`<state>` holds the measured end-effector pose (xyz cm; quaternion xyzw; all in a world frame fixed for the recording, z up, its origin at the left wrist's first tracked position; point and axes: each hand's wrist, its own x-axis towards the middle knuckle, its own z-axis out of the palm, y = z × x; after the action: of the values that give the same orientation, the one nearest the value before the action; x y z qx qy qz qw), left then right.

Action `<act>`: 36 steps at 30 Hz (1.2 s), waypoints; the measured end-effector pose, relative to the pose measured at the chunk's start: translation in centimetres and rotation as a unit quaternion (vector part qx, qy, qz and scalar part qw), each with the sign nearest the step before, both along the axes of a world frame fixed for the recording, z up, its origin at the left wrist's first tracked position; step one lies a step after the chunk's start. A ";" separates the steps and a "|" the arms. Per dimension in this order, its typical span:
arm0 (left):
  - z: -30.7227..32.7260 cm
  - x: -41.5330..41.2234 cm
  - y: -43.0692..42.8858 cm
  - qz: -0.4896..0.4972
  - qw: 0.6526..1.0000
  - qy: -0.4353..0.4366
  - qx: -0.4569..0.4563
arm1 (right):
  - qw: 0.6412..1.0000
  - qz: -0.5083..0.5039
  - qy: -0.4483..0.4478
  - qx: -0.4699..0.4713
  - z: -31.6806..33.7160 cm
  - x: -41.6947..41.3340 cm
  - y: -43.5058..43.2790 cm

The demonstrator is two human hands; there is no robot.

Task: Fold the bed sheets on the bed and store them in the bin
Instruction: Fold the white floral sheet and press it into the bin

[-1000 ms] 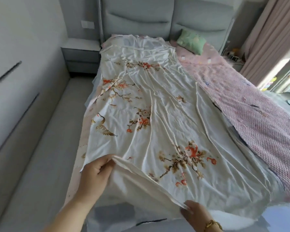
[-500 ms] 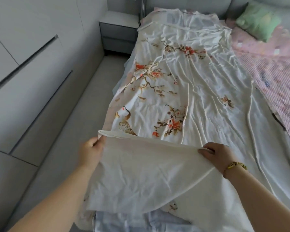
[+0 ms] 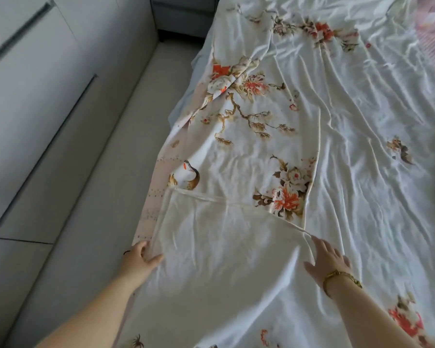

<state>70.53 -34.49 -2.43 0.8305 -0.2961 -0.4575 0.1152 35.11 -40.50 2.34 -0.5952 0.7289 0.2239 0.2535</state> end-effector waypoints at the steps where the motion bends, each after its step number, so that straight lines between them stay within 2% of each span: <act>1: -0.1 -0.2 0.4 0.008 1.000 -0.015 -0.006 | 1.000 -0.014 -0.005 0.012 -0.5 -0.3 0.2; 5: 0.1 -1.2 1.2 -0.022 0.998 -0.064 -0.016 | 0.994 -0.110 -0.021 -0.013 -1.9 -1.4 0.4; 8: 0.2 -1.9 2.0 -0.036 0.992 -0.108 -0.049 | 0.984 -0.163 -0.071 -0.024 -2.0 -1.6 -0.9; 12: -0.3 -2.9 3.1 0.004 0.991 -0.107 -0.081 | 0.991 -0.110 -0.066 0.033 -2.1 -1.6 -2.8; 16: -1.0 -2.8 2.8 0.074 0.989 -0.102 -0.081 | 0.981 -0.133 -0.139 -0.033 -2.8 -1.7 -3.6; 20: -0.9 -2.3 2.3 0.103 0.985 -0.109 -0.083 | 0.980 -0.125 -0.151 -0.048 -2.8 -1.6 -3.9; 27: -0.7 -1.1 2.0 0.027 0.989 -0.137 -0.051 | 0.987 -0.094 -0.132 -0.019 -2.9 -1.8 -4.5; 33: 0.5 0.6 1.9 0.016 0.965 -0.227 -0.127 | 0.986 -0.071 -0.125 -0.080 -2.0 -0.7 -4.6; 36: 0.5 1.0 2.2 -0.017 0.968 -0.243 -0.062 | 0.990 -0.055 -0.118 -0.048 -2.4 0.3 -5.0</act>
<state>71.56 -32.34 -1.89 0.9030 -0.3569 -0.2242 0.0832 35.40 -45.51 -0.01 -0.5877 0.7354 0.1030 0.3211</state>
